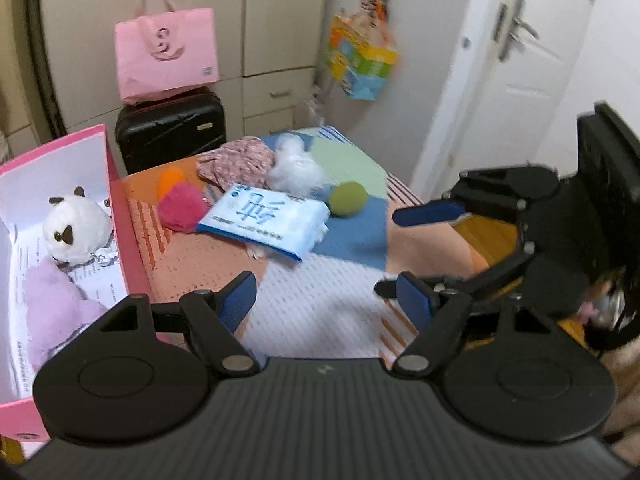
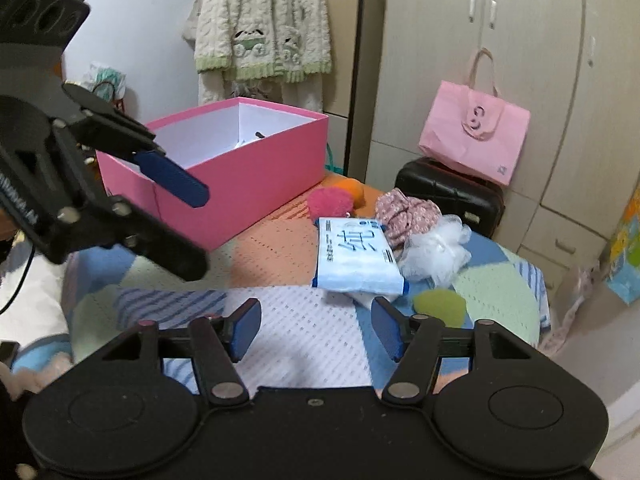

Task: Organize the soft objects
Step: 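Move the left tool back toward the wet-wipes pack on the table, then close the left tool on the blue-and-white wet-wipes pack, then carry the blue-and-white pack in the left tool over the pink shoebox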

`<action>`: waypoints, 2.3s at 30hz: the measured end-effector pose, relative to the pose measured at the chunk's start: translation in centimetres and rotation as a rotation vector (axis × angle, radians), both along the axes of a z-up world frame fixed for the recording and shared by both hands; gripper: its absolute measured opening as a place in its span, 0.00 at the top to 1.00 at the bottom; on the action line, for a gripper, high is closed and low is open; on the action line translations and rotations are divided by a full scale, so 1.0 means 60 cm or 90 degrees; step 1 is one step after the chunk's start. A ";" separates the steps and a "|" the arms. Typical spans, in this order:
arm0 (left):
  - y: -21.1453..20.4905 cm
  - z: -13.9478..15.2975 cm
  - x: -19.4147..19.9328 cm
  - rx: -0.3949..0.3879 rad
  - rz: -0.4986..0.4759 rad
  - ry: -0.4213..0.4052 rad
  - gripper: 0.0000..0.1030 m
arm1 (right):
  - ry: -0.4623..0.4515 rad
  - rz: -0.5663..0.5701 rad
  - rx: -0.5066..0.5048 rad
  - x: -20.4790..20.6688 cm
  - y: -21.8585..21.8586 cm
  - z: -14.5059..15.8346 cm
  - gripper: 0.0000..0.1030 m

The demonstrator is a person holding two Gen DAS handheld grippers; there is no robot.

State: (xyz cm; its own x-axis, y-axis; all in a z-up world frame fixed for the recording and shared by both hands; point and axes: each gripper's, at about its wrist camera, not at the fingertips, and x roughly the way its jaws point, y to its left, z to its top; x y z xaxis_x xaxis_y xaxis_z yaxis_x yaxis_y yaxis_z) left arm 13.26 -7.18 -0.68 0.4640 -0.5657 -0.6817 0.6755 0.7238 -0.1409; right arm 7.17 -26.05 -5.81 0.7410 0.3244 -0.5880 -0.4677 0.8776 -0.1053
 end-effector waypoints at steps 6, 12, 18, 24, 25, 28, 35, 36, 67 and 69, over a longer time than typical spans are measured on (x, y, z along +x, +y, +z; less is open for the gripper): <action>-0.019 -0.027 0.058 -0.037 0.051 0.033 0.26 | -0.001 0.011 0.036 0.056 0.004 -0.020 0.31; -0.031 -0.061 0.096 -0.039 0.113 0.011 0.27 | -0.016 0.009 -0.005 0.106 0.024 -0.045 0.29; -0.028 -0.087 0.124 -0.073 0.155 0.017 0.29 | -0.019 0.000 -0.035 0.140 0.032 -0.058 0.26; -0.036 -0.109 0.154 -0.096 0.199 0.034 0.34 | 0.008 0.004 -0.022 0.179 0.023 -0.062 0.19; -0.038 -0.114 0.160 -0.097 0.208 0.042 0.35 | 0.012 0.004 -0.020 0.185 0.022 -0.064 0.19; -0.047 -0.130 0.176 -0.068 0.241 0.058 0.35 | 0.039 0.006 -0.001 0.200 0.013 -0.069 0.19; -0.048 -0.149 0.198 -0.075 0.255 0.085 0.42 | 0.080 0.009 0.029 0.213 0.002 -0.085 0.19; -0.047 -0.151 0.197 -0.085 0.253 0.090 0.45 | 0.084 0.007 0.035 0.217 0.000 -0.086 0.19; -0.070 -0.104 0.102 -0.094 0.191 -0.008 0.58 | 0.041 -0.076 0.091 0.151 0.004 -0.061 0.33; -0.069 -0.099 0.090 -0.088 0.186 -0.012 0.58 | 0.030 -0.078 0.083 0.136 0.007 -0.058 0.33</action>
State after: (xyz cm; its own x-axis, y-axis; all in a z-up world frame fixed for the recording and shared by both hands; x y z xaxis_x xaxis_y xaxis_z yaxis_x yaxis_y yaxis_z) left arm 18.69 -11.34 -6.63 0.6319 -0.4933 -0.5978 0.4456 0.8623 -0.2405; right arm 15.35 -25.61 -9.32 0.7527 0.3083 -0.5817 -0.3575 0.9334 0.0321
